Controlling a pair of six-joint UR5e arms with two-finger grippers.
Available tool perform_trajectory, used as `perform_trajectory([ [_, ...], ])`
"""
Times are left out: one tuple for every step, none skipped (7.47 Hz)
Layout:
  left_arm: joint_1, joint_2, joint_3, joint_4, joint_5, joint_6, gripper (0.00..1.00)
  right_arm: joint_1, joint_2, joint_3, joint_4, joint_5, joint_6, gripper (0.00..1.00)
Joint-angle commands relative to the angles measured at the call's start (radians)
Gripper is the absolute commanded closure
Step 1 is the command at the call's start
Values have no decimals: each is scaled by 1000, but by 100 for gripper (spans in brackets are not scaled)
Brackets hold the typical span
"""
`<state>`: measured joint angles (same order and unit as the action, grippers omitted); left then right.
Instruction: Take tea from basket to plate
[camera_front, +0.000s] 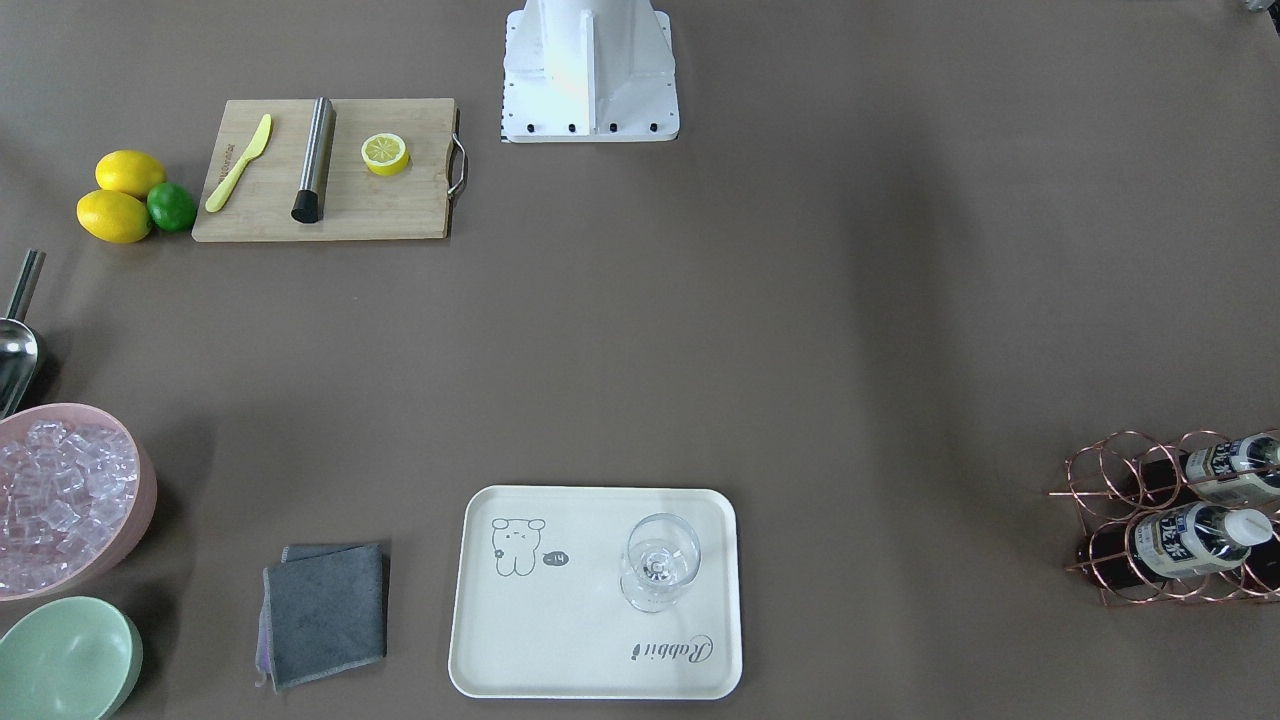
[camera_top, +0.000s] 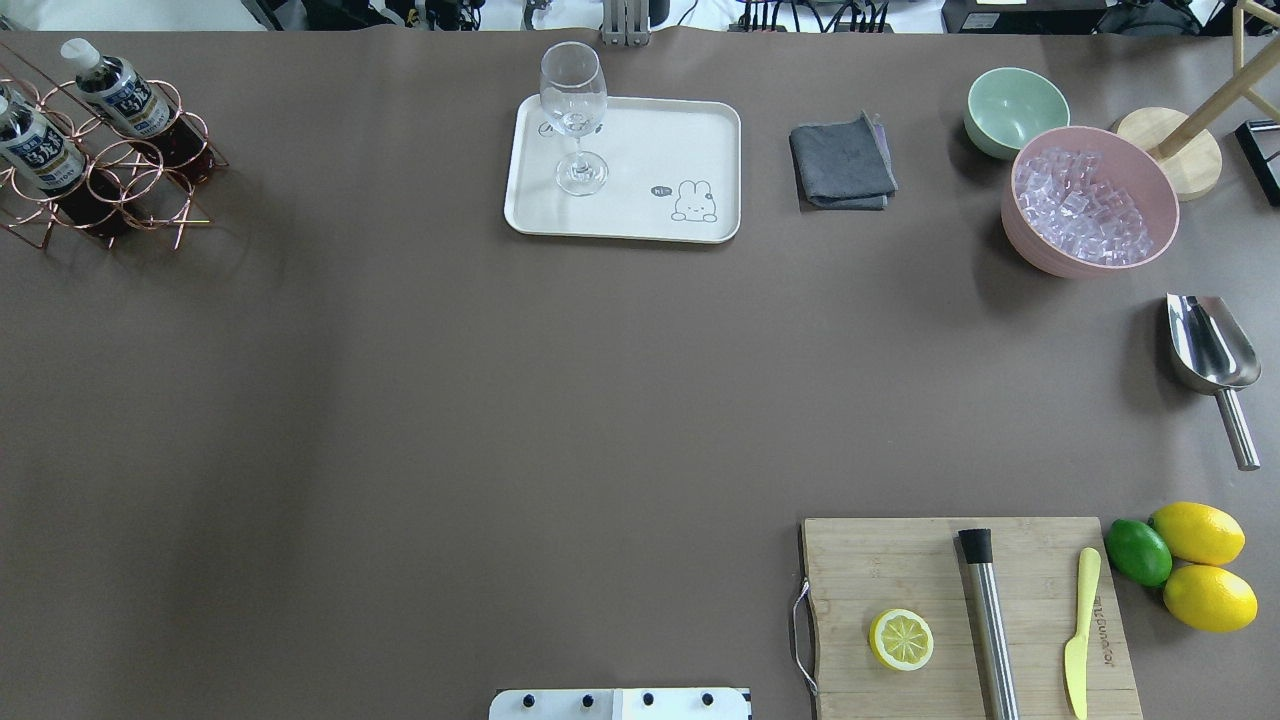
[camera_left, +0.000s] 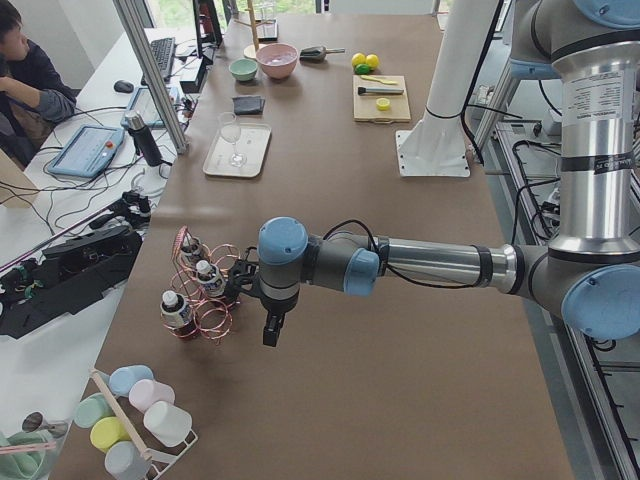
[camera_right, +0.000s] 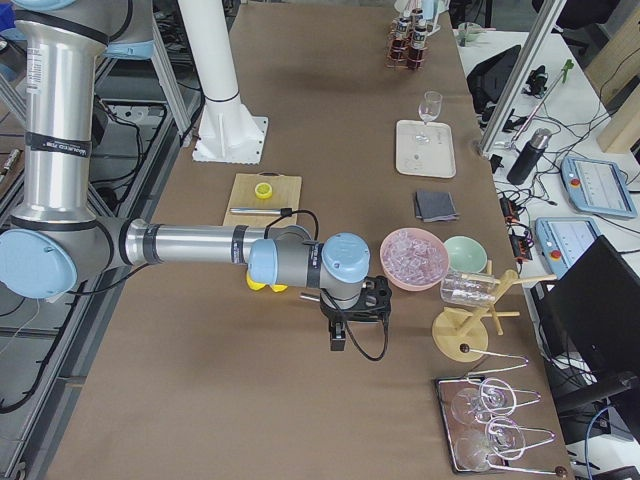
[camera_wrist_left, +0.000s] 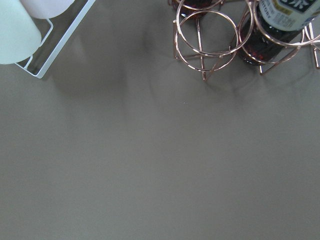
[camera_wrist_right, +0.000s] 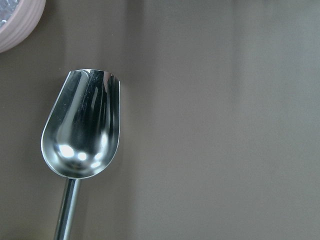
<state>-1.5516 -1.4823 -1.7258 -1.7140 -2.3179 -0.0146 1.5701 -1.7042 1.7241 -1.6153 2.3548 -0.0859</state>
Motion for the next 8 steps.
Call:
perform_trajectory([
  [-8,7,-5,1,-28,1,2,4,0,0,-2,0,0,0],
  [-7,-10,3,2,-28,1,2,4,0,0,-2,0,0,0],
  [-7,-12,-11,8,-28,-2,2,5,0,0,-2,0,0,0],
  [-8,-16,-18,10,-29,-1,2,7,0,-1,-2,0,0,0],
  [-8,-36,-20,11,-29,-1,2,7,0,0,-2,1,0,0],
  [-8,-52,-27,11,-29,1,2,8,-2,2,-2,0,0,0],
  [-10,-74,-34,10,-29,2,2,16,-3,-4,0,-2,0,0],
  [-10,-91,-43,11,-29,4,2,15,0,-8,0,-11,0,0],
])
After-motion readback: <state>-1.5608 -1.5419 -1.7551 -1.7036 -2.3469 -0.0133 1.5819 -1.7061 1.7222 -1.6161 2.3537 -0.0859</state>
